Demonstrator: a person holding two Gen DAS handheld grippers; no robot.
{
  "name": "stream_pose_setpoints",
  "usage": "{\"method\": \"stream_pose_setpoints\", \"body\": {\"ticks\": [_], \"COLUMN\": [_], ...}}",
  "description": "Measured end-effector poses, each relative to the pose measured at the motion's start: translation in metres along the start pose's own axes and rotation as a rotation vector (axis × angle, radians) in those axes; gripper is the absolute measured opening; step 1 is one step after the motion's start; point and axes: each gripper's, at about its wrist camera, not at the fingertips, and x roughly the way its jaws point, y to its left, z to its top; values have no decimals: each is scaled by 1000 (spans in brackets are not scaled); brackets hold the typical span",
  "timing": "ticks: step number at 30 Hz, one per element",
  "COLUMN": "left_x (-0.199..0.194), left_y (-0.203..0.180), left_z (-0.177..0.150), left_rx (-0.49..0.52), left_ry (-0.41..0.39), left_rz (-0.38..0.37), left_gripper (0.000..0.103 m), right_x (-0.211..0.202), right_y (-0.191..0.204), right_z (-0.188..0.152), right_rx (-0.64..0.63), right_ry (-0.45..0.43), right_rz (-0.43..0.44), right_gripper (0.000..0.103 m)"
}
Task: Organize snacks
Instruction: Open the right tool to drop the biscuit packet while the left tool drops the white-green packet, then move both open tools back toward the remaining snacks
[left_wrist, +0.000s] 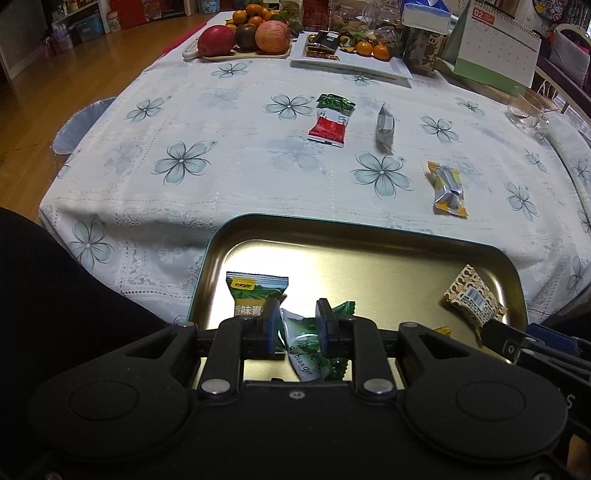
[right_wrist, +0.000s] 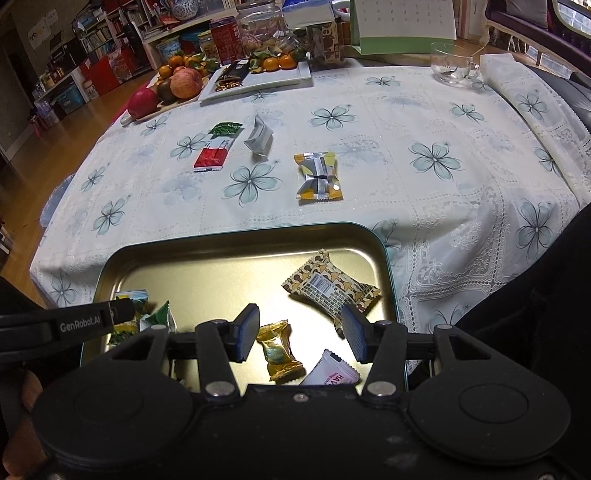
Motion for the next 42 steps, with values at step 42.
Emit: {"method": "stream_pose_setpoints", "body": {"ticks": [42], "left_x": [19], "left_y": [9], "left_z": [-2], "left_rx": [-20], "left_ry": [147], "left_rz": [69], "left_gripper": [31], "right_x": [33], "right_y": [15], "right_z": [-5], "right_rx": [-86], "right_ry": [195], "right_rz": [-94], "right_gripper": [53]}}
